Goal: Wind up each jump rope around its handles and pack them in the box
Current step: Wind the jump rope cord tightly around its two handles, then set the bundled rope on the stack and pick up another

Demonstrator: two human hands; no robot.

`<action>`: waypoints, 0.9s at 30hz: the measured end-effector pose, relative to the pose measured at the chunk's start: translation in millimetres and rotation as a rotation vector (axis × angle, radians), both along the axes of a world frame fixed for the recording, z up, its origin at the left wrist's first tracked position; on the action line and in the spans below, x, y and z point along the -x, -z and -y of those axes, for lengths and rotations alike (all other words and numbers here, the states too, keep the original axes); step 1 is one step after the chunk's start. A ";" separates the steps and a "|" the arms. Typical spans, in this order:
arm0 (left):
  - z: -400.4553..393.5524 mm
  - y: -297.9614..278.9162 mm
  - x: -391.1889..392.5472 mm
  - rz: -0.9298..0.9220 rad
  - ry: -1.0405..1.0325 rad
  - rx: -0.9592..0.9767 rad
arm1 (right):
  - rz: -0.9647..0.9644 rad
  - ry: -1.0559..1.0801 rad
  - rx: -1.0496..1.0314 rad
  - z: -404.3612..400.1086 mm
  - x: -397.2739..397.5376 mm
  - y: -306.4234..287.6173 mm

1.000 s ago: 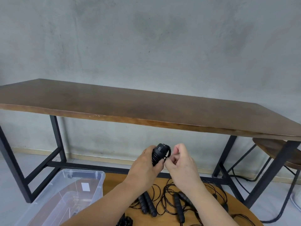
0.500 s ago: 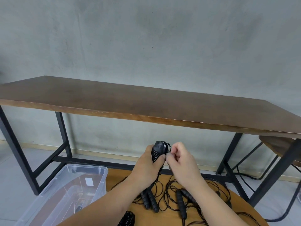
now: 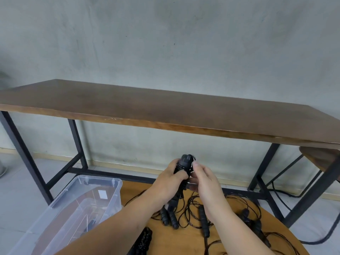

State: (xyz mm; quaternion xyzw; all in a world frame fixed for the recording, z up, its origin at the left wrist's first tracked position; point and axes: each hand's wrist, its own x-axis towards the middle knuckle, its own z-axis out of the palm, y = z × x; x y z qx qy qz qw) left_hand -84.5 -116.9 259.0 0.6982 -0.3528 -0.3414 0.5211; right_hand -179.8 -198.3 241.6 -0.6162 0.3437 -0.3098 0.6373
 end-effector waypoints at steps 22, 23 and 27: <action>-47.6 146.5 -15.5 -0.304 -0.265 -0.273 | -0.359 -0.127 -0.245 -14.6 -9.8 170.6; -47.9 159.0 -16.2 -0.328 -0.262 -0.304 | -0.385 -0.124 -0.279 -16.4 -10.4 184.1; -43.7 203.5 -16.6 -0.435 -0.194 -0.410 | -0.498 -0.138 -0.383 -19.7 -9.0 233.5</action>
